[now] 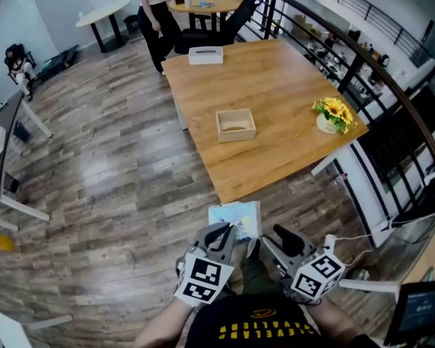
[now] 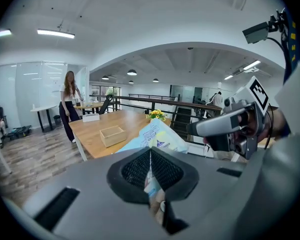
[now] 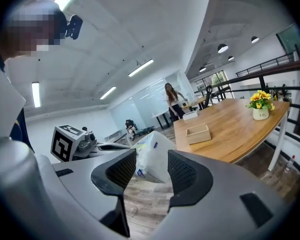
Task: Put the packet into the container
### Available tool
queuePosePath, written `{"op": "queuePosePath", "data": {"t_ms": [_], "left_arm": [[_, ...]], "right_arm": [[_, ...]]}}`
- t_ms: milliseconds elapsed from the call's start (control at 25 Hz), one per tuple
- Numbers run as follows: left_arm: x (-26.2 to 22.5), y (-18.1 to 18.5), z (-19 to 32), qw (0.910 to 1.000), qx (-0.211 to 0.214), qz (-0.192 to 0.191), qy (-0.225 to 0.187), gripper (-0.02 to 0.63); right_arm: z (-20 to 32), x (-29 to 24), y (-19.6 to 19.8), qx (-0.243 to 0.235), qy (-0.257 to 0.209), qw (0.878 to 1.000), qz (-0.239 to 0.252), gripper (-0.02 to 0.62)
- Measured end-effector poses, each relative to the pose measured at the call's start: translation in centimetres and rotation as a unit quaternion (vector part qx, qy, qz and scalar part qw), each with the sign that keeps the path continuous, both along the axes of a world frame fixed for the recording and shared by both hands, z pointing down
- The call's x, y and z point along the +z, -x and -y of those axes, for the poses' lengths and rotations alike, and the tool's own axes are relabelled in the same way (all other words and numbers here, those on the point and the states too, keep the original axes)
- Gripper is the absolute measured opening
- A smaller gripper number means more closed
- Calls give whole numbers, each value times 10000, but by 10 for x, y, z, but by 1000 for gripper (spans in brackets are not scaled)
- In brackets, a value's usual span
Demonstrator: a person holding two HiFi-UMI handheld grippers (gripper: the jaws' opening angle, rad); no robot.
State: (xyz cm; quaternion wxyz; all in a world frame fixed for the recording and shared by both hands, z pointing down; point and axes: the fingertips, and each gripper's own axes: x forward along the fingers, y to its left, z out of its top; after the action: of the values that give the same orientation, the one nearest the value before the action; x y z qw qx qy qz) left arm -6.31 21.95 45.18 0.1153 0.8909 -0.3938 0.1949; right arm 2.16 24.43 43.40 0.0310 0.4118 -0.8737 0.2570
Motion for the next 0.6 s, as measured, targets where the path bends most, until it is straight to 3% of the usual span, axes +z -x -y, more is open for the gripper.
{"op": "queuePosePath", "data": {"t_ms": [160, 600], "left_arm": [[4, -8, 29, 9994, -53, 323, -135, 2], [12, -42, 133, 9960, -493, 741, -66, 2]], "right_arm": [[34, 15, 2, -237, 287, 9990, 237, 215], [150, 18, -24, -822, 274, 9958, 306, 216]]}}
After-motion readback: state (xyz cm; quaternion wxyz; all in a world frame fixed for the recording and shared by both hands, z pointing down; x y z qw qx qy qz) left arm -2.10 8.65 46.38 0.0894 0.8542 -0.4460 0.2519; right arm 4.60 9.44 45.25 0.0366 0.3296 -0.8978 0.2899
